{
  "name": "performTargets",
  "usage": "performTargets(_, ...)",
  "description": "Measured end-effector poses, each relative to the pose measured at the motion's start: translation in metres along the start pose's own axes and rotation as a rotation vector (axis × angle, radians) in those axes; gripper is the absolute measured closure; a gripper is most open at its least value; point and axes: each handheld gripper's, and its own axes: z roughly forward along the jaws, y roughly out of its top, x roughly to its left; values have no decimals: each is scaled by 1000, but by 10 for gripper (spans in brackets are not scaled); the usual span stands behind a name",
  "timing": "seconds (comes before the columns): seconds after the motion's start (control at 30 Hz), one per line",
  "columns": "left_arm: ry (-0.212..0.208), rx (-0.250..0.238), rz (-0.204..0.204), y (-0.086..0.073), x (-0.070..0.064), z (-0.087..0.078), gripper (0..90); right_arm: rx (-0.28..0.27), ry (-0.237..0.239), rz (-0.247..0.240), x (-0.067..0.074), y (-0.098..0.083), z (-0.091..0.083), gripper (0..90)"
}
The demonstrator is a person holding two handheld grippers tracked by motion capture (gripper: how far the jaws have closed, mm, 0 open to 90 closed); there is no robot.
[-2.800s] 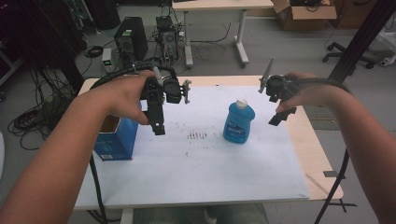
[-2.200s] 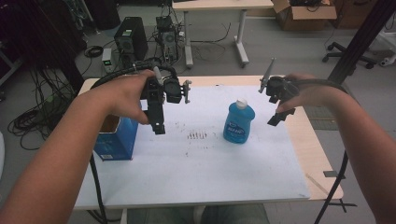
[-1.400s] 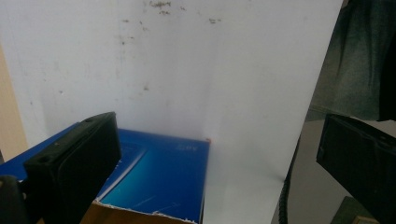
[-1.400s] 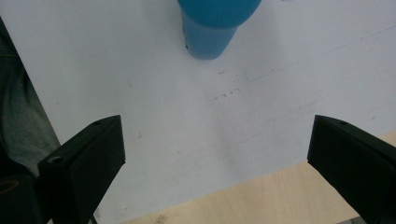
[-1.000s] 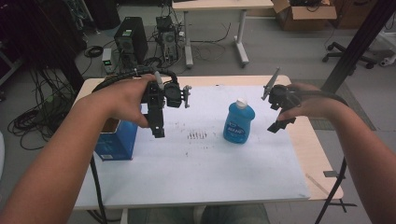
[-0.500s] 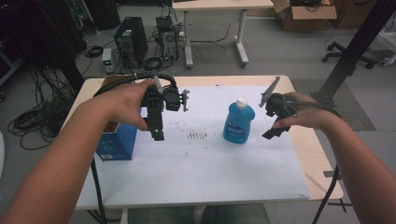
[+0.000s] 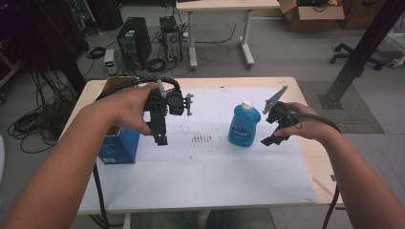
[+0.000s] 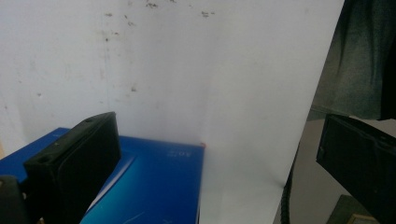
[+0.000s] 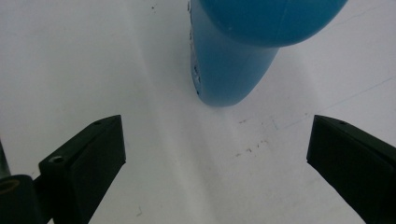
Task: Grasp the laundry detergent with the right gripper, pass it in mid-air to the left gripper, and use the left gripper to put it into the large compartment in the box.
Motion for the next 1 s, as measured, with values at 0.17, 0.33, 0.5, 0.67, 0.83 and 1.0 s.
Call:
performTargets(0.17,-2,3,1,-1,0,2,2,-45,-4,17,-1,-5,5,45)
performTargets(0.33,-5,8,-5,0,-1,3,2,-97,-12,34,-2,-9,10,44)
performTargets(0.5,-4,8,0,0,-1,3,2,-139,-9,42,-3,-12,13,41)
performTargets(0.67,-4,7,-3,0,-1,3,2,-146,-4,46,-4,-15,18,41)
performTargets(0.83,-7,12,-4,-1,-2,4,2,-188,-9,66,-4,-19,23,39)
performTargets(1.0,-9,12,-7,-1,-3,5,2,-216,-4,63,-5,-19,25,39)
